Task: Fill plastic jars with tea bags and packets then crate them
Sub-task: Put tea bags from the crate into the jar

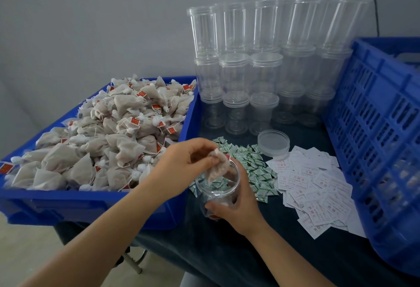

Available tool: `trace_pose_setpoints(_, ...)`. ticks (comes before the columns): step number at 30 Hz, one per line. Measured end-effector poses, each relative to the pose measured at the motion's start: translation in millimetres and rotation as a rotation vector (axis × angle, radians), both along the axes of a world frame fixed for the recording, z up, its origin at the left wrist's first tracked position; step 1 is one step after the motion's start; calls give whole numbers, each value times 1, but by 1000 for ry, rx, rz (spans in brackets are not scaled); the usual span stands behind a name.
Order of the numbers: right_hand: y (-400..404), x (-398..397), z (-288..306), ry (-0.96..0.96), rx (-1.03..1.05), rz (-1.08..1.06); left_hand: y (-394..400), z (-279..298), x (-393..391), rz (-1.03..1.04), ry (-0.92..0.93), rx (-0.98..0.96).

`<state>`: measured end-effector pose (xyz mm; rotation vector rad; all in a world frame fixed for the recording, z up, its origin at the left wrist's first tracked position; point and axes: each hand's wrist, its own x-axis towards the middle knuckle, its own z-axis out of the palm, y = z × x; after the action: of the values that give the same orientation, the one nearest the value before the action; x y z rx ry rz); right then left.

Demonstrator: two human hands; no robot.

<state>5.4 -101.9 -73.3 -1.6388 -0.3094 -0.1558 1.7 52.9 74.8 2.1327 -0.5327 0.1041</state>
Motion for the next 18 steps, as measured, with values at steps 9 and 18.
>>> trace_pose_setpoints(9,1,1,-1,34,38,0,-17,3,2,-106,-226,575)
trace_pose_setpoints(18,-2,2,-3,-8,2,-3,-47,0,16,-186,-107,881)
